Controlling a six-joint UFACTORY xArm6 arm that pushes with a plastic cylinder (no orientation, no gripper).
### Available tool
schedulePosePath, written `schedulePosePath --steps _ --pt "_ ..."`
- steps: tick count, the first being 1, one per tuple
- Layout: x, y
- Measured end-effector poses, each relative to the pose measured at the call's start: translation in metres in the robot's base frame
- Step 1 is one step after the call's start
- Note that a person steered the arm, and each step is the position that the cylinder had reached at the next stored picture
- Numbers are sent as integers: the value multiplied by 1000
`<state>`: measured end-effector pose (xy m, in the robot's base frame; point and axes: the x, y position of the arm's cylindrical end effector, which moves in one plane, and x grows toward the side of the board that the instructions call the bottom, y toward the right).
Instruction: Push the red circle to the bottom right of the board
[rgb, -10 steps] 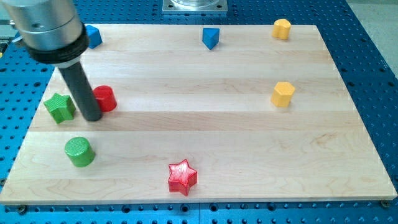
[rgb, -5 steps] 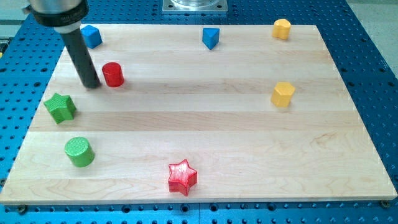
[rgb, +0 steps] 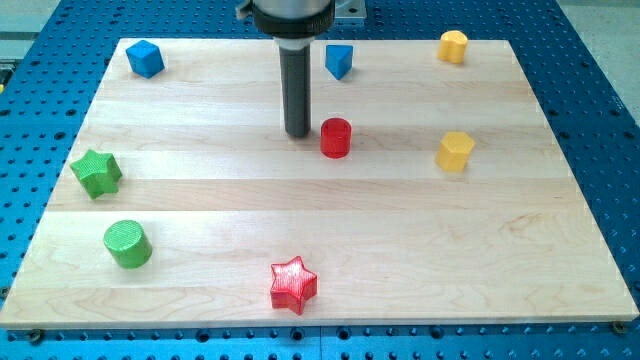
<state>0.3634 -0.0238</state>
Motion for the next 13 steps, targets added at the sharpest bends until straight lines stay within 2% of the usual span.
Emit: schedulePosePath --steps 1,2,4,5,6,7,8,9,10,11,12,13 --pt "9 38" --pt "72 87" --pt "46 103" --pt "105 104" --pt "62 73" --pt "111 67" --pt "145 153" --pt "101 68" --pt "134 3" --pt "161 81" --pt "179 123" --pt "154 93"
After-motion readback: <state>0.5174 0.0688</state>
